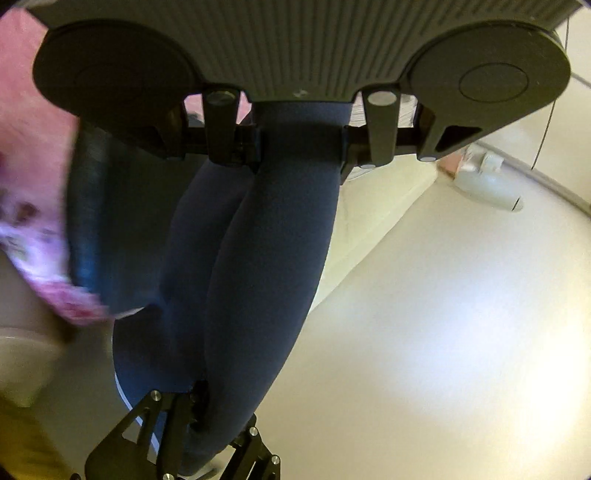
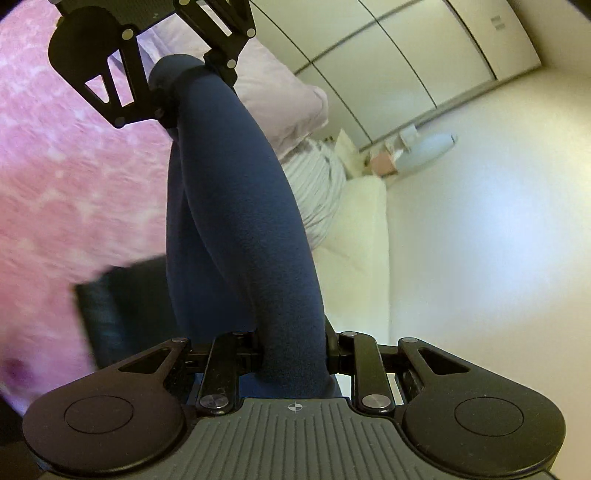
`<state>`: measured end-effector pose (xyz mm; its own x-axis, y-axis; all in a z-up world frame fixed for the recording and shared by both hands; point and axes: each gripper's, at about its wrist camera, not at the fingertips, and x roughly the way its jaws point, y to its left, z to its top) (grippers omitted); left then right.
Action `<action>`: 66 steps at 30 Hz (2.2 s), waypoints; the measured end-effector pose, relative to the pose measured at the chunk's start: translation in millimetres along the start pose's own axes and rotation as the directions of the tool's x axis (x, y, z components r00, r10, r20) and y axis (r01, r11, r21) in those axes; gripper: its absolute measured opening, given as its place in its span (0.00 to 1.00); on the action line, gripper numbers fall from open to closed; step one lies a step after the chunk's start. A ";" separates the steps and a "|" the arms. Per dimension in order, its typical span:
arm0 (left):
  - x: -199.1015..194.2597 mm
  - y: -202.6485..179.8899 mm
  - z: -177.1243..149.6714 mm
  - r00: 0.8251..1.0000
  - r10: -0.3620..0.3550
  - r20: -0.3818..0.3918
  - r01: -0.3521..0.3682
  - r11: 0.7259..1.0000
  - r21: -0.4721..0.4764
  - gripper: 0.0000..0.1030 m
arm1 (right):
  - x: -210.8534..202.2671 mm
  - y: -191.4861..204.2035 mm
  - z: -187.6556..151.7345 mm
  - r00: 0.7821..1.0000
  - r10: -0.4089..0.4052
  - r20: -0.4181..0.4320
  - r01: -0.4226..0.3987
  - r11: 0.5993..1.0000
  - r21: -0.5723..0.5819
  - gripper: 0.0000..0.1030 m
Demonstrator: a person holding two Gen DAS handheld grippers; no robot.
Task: Fold clothes
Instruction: 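Lower the navy garment onto the stack of folded jeans with both tools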
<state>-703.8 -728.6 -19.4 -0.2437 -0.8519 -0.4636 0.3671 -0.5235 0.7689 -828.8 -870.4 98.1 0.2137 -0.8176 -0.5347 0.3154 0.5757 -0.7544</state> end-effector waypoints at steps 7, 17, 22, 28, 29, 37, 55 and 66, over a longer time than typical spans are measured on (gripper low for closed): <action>112.0 -61.2 13.5 0.992 -0.018 -0.122 0.009 0.997 -0.077 0.31 | 112.0 -19.0 -83.4 0.991 0.006 0.133 0.008 0.995 -0.104 0.22; 139.1 -164.9 -28.1 0.959 -0.152 -0.239 0.148 0.988 -0.035 0.43 | 149.4 64.8 -162.3 0.960 0.265 0.089 -0.255 0.960 -0.113 0.32; 129.9 -155.8 -30.0 0.963 -0.153 -0.221 0.158 0.987 0.006 0.43 | 138.1 58.6 -169.6 0.967 0.250 0.058 -0.240 0.961 -0.137 0.34; 123.4 -146.6 -33.6 0.971 -0.140 -0.196 0.156 0.985 0.070 0.37 | 134.6 62.3 -166.8 0.965 0.262 0.015 -0.261 0.965 -0.039 0.25; 123.6 -145.4 -34.2 0.970 -0.144 -0.195 0.159 0.985 0.061 0.37 | 133.8 62.6 -165.4 0.965 0.263 0.009 -0.262 0.965 -0.028 0.25; 117.1 -172.1 -45.1 0.970 -0.136 -0.203 0.154 0.985 0.075 0.45 | 138.1 81.0 -167.0 0.958 0.281 -0.063 -0.283 0.958 -0.039 0.25; 113.3 -174.7 -52.5 0.958 -0.168 -0.231 0.170 0.985 -0.010 0.37 | 129.0 77.2 -165.1 0.936 0.343 -0.078 -0.343 0.939 0.005 0.20; 71.4 -141.5 -48.9 0.949 -0.206 -0.239 0.172 0.972 -0.158 0.40 | 121.0 63.6 -159.5 0.925 0.355 -0.134 -0.344 0.934 0.096 0.23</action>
<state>-729.3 -716.2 -182.9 -0.0921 -0.7043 -0.7039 0.4570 -0.6580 0.5986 -930.4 -931.5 -75.3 0.1860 -0.5511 -0.8134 0.3099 0.8185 -0.4837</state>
